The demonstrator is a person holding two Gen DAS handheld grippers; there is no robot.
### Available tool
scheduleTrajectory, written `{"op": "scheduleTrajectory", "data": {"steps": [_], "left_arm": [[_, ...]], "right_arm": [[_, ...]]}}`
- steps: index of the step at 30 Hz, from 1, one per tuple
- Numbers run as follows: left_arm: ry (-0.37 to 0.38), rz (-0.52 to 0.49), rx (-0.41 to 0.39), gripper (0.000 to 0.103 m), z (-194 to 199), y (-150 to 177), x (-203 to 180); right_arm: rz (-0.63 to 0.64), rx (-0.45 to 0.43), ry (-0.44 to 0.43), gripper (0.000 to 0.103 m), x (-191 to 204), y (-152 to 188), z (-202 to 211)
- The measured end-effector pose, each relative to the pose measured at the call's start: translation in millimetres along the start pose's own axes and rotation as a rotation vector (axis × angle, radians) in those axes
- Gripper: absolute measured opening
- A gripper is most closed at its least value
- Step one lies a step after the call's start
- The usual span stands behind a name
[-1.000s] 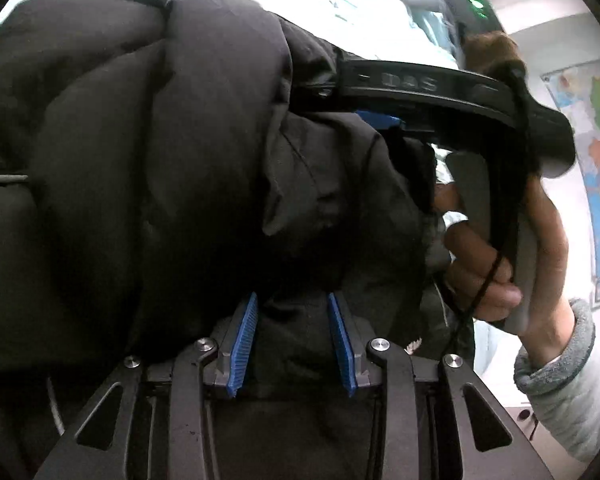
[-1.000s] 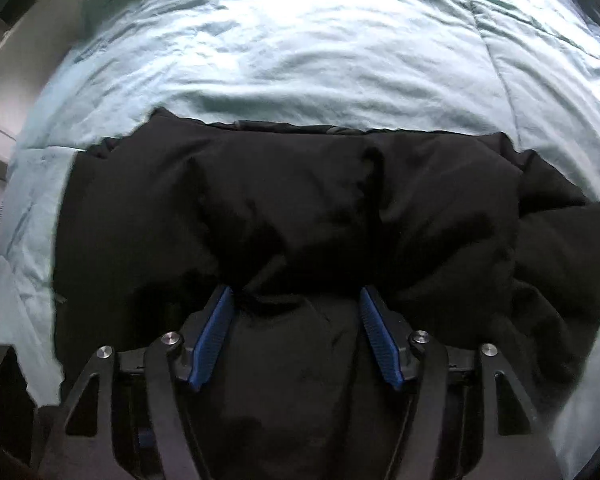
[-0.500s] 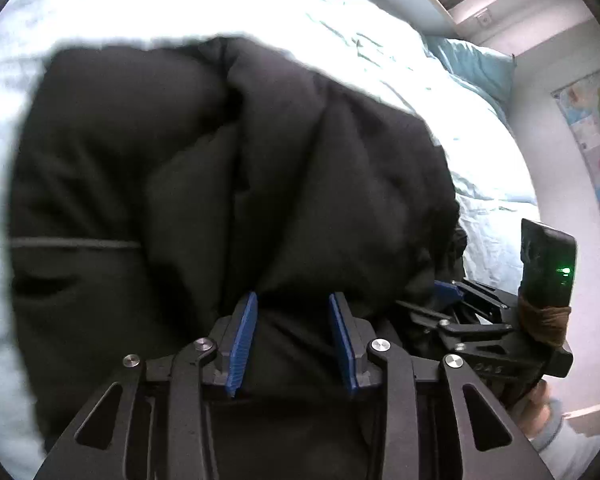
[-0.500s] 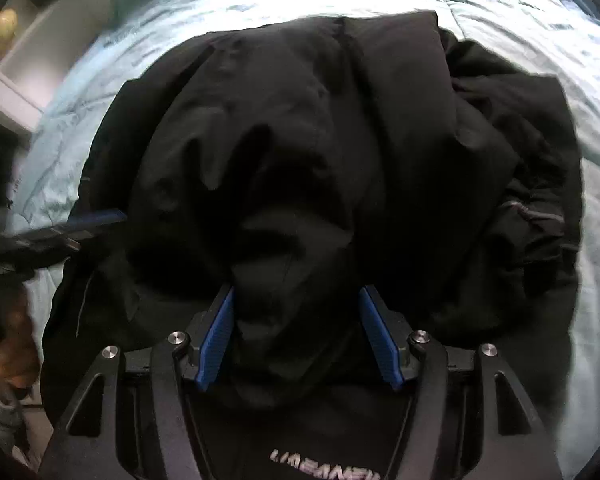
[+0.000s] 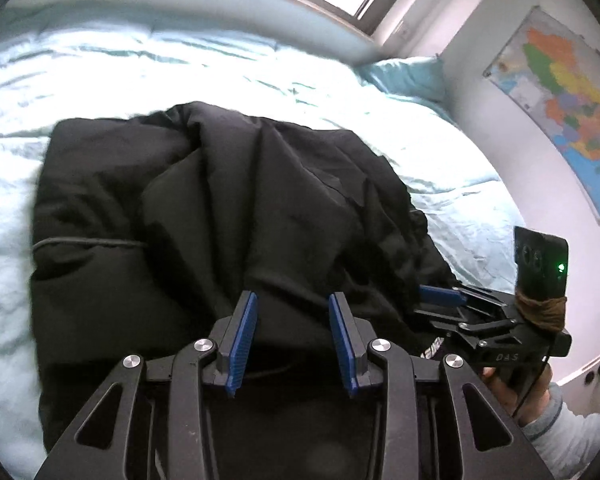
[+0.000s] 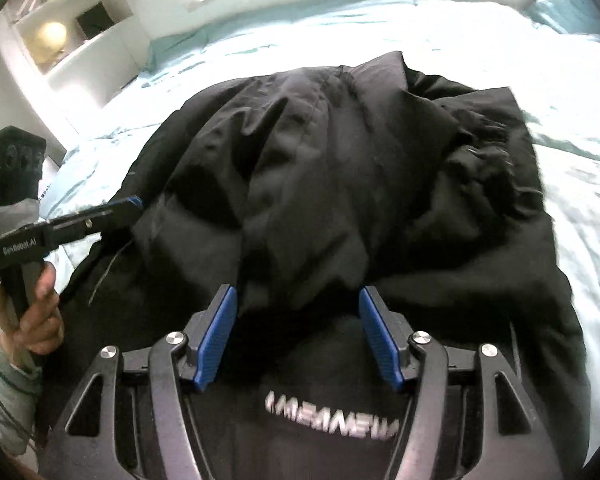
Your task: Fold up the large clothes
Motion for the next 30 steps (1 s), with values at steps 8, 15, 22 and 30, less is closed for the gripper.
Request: {"op": "scheduleTrajectory", "data": {"steps": [8, 15, 22, 30], "left_arm": [[-0.082, -0.093, -0.116, 0.039, 79, 60, -30], [-0.207, -0.071, -0.137, 0.045, 154, 130, -34], [-0.335, 0.039, -0.121, 0.046, 208, 204, 2], [-0.322, 0.211, -0.088, 0.046, 233, 264, 39]], "right_arm": [[0.014, -0.117, 0.132, 0.067, -5, 63, 91], [-0.100, -0.148, 0.195, 0.067, -16, 127, 165], [-0.152, -0.122, 0.295, 0.070, -49, 186, 209], [-0.207, -0.057, 0.342, 0.070, -87, 234, 227]]}}
Point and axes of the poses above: each gripper's, at about its wrist camera, not at the fingertips, and z roughly against the way its jaws point, x to its left, y to its underside, the point moved 7 cm from there along -z, roughly the way its jaws point, and after that the axes turned 1 degree about y, right-handed, at the moved point
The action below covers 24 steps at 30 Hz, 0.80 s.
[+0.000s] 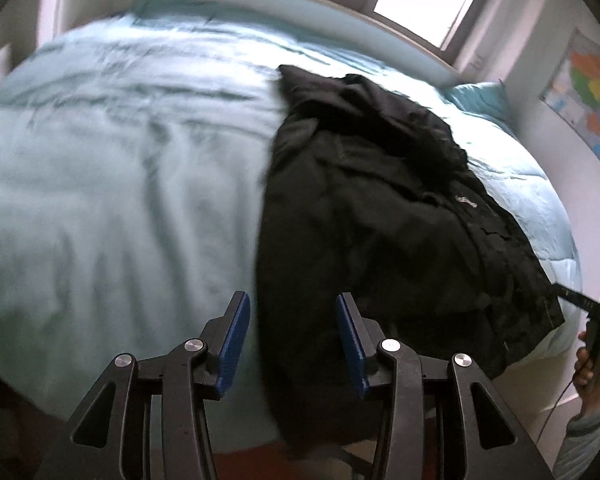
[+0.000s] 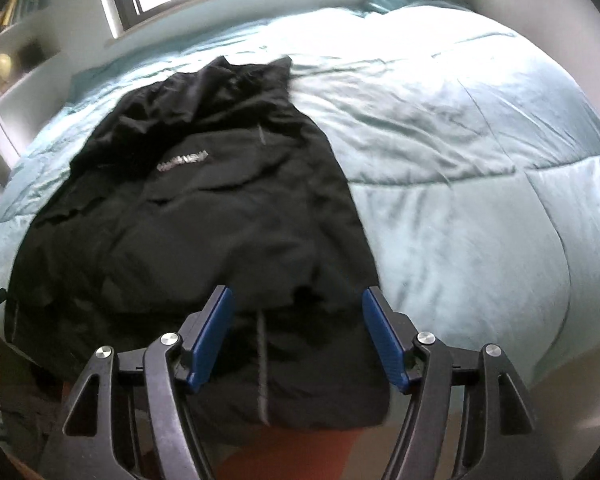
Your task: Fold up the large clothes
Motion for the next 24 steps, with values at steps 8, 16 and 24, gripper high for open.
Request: {"op": "scheduleTrajectory", "data": {"steps": [8, 16, 24], "left_arm": [[0.127, 0.080, 0.070, 0.055, -20, 10, 7], [0.103, -0.049, 0.089, 0.045, -31, 16, -19], [0.170, -0.093, 0.080, 0.024, -16, 13, -36]], "right_arm": [[-0.013, 0.038, 0.040, 0.070, -18, 5, -12], [-0.098, 0.100, -0.046, 0.070, -36, 18, -25], [-0.062, 0.134, -0.111, 0.044, -21, 29, -17]]}}
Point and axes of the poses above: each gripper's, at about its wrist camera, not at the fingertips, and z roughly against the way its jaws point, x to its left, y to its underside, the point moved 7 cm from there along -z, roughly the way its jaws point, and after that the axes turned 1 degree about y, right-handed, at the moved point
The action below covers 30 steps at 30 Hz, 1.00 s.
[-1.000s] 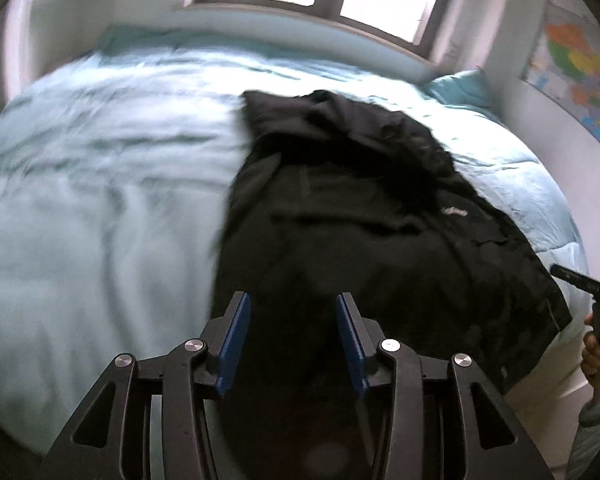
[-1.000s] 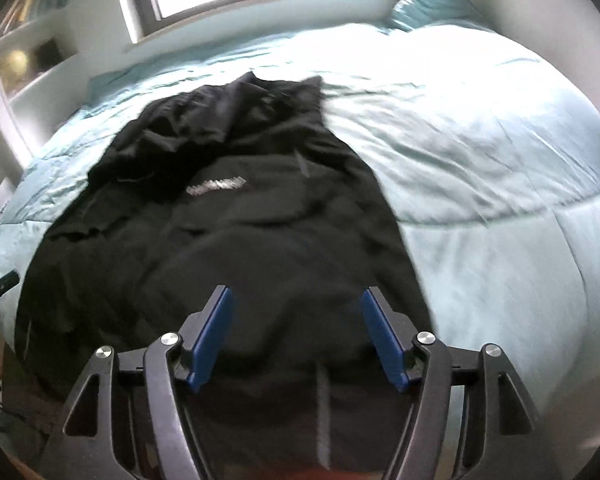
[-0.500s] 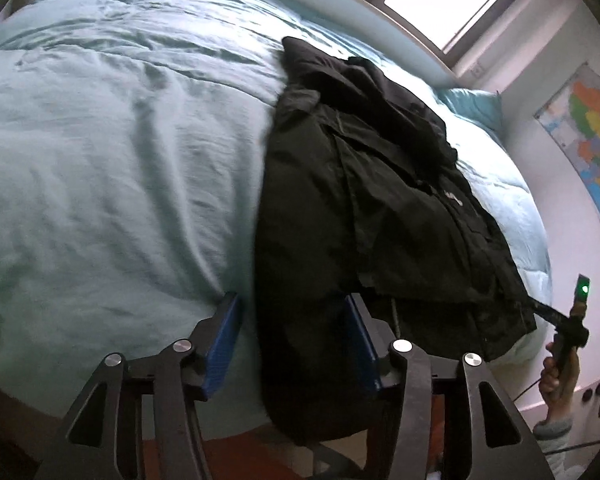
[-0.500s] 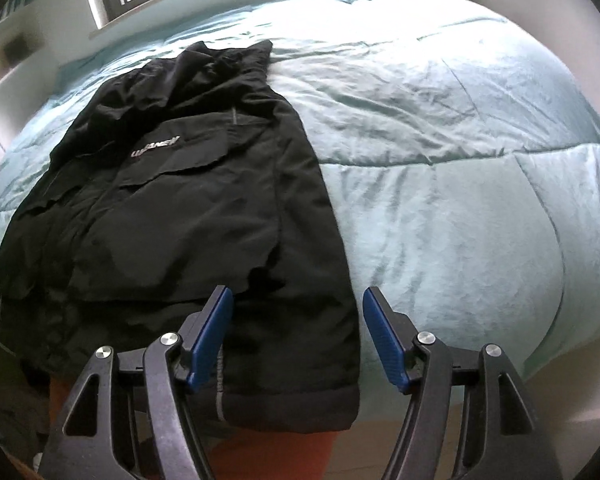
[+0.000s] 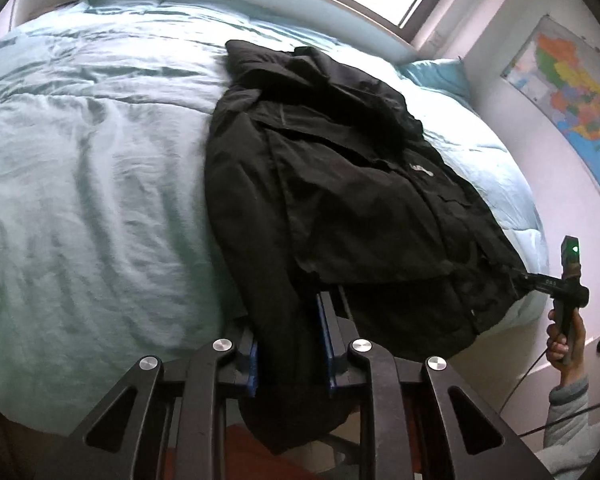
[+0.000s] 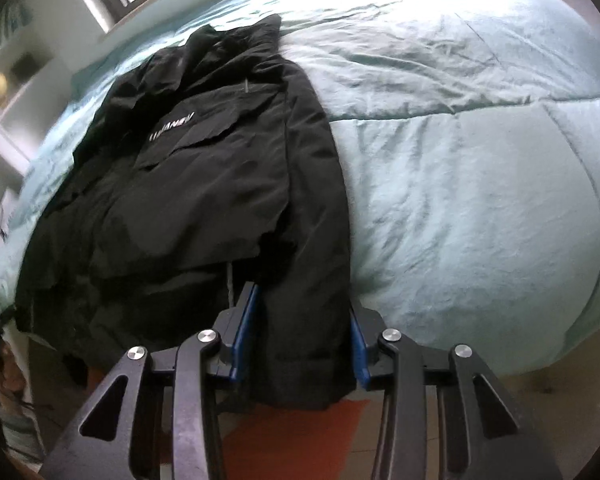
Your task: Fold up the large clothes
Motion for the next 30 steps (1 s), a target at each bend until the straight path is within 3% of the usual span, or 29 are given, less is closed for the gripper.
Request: {"op": "scheduleTrajectory", "data": {"steps": [4, 9, 11, 12, 13, 17, 21, 24, 27, 29, 30], "left_arm": [[0.012, 0.003, 0.046, 0.027, -12, 8, 3], [0.041, 0.019, 0.039, 0.031, -13, 9, 2], [0.006, -0.011, 0.006, 0.020, -8, 6, -3], [-0.005, -0.019, -0.011, 0.012, -4, 4, -6], [0.002, -0.018, -0.031, 0.011, 2, 0, -8], [0.125, 0.015, -0.139, 0.010, 37, -28, -17], [0.168, 0.004, -0.089, 0.012, 26, -28, -26], [0.157, 0.012, -0.031, 0.026, 6, -11, -29], [0.156, 0.043, -0.010, 0.028, -5, 2, -25], [0.166, 0.058, -0.032, 0.028, -5, -2, -26], [0.173, 0.055, -0.058, 0.017, -1, -7, -28]], "right_arm": [[-0.023, 0.041, -0.042, 0.051, -3, 5, -5], [0.000, 0.056, -0.060, 0.051, 3, 11, -6], [0.024, 0.051, -0.022, 0.045, 7, 10, -5], [0.037, 0.038, -0.019, 0.034, 11, 8, -1], [0.048, 0.025, -0.015, 0.028, 14, 7, 3], [0.076, -0.045, -0.053, 0.026, 27, -5, 28], [0.064, 0.032, -0.065, 0.039, 29, -3, 5], [0.052, 0.070, -0.070, 0.050, 30, 8, -16], [0.020, 0.075, -0.098, 0.053, 28, 11, -24], [0.019, 0.057, -0.097, 0.049, 29, 7, -20], [0.027, 0.038, -0.083, 0.033, 30, 3, -16]]}}
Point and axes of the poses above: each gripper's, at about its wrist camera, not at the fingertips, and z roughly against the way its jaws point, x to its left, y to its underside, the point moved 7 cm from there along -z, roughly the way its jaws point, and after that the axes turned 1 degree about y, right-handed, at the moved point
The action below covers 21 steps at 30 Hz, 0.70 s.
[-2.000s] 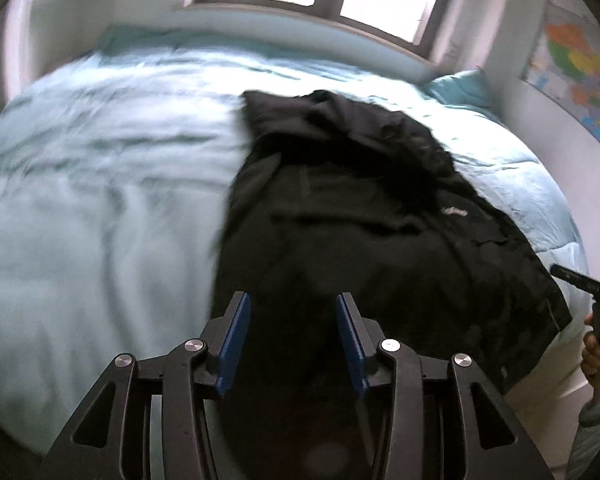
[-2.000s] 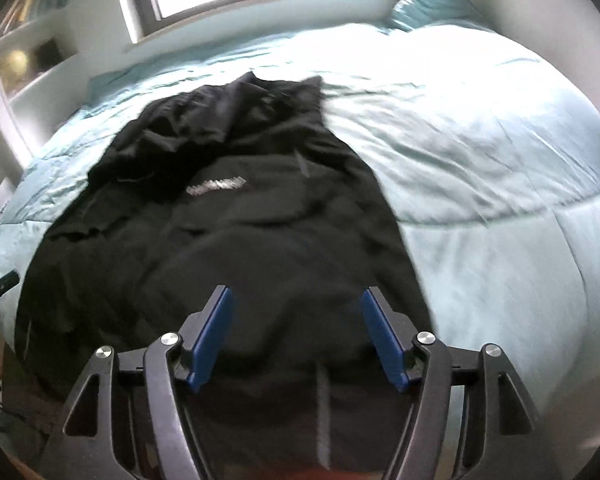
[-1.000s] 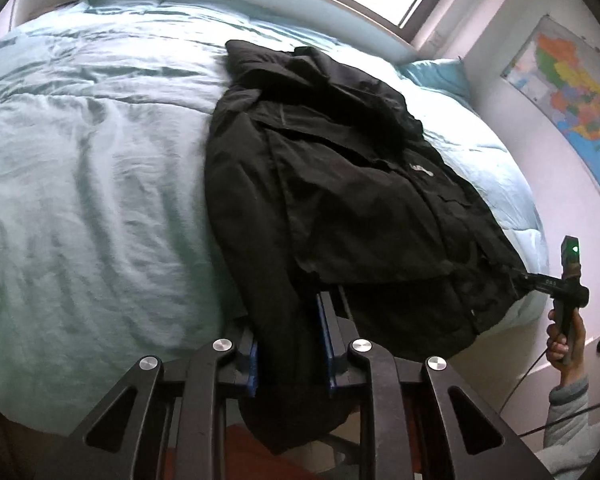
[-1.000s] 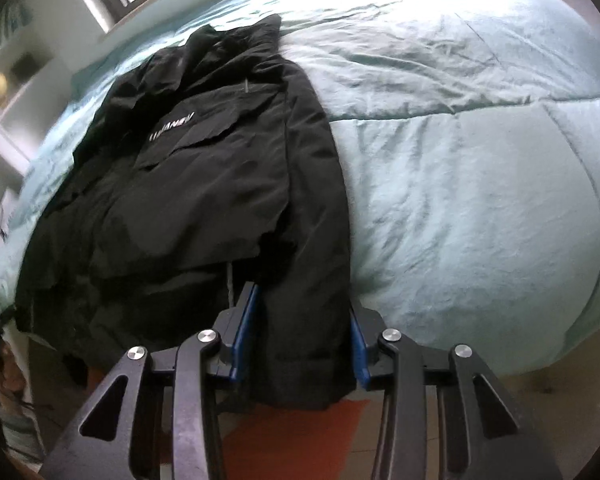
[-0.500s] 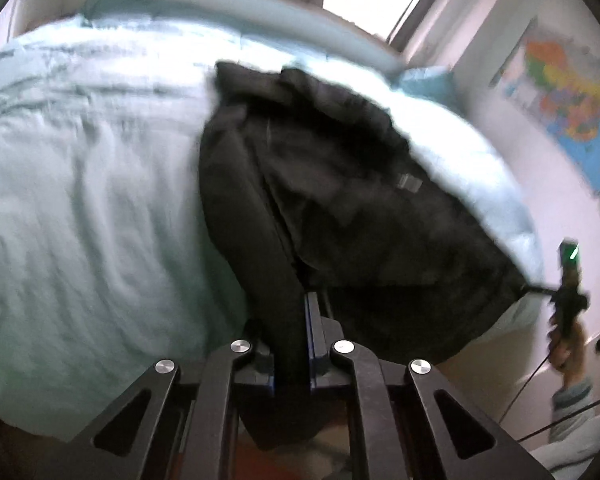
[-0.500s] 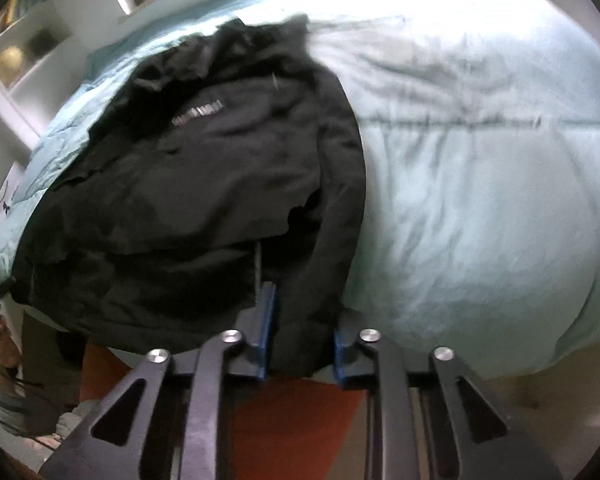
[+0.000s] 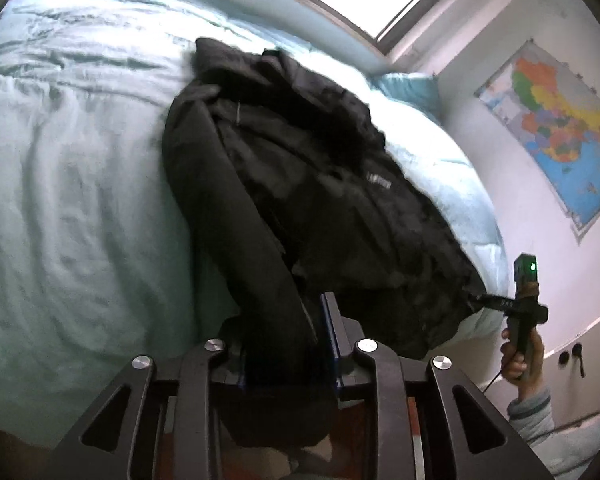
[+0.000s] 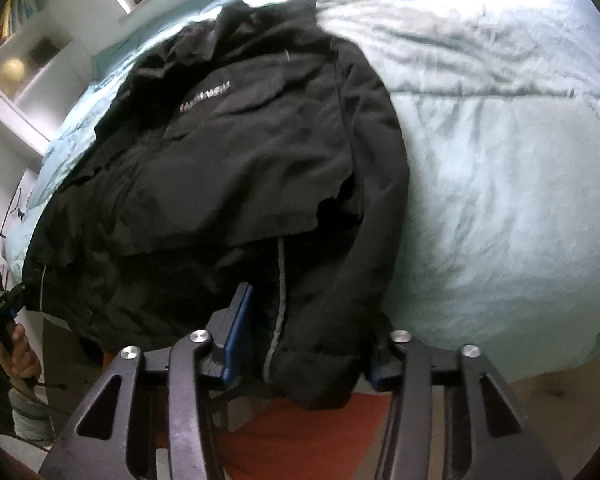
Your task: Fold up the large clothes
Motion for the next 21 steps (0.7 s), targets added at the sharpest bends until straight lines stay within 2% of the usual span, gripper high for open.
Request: {"op": "scheduleTrajectory", "data": {"steps": [1, 2, 7, 14, 17, 21], "left_arm": [[-0.001, -0.010, -0.027, 0.011, 4, -6, -4], [-0.003, -0.027, -0.060, 0.010, 10, -15, -11], [0.003, -0.053, -0.185, 0.010, 39, -56, -34], [0.010, -0.054, -0.242, 0.010, 41, -98, -38], [0.009, -0.066, -0.255, 0.010, 36, -112, -35], [0.044, -0.076, -0.271, 0.010, 21, -146, -30]], "right_arm": [[0.005, -0.011, 0.014, 0.024, 1, -3, 4], [0.011, -0.030, 0.021, 0.022, 4, -7, 10], [0.059, -0.149, 0.028, 0.018, 21, -26, 52], [0.082, -0.223, 0.000, 0.018, 30, -65, 77], [0.086, -0.240, -0.015, 0.018, 28, -83, 78], [0.080, -0.260, -0.048, 0.018, 23, -119, 72]]}}
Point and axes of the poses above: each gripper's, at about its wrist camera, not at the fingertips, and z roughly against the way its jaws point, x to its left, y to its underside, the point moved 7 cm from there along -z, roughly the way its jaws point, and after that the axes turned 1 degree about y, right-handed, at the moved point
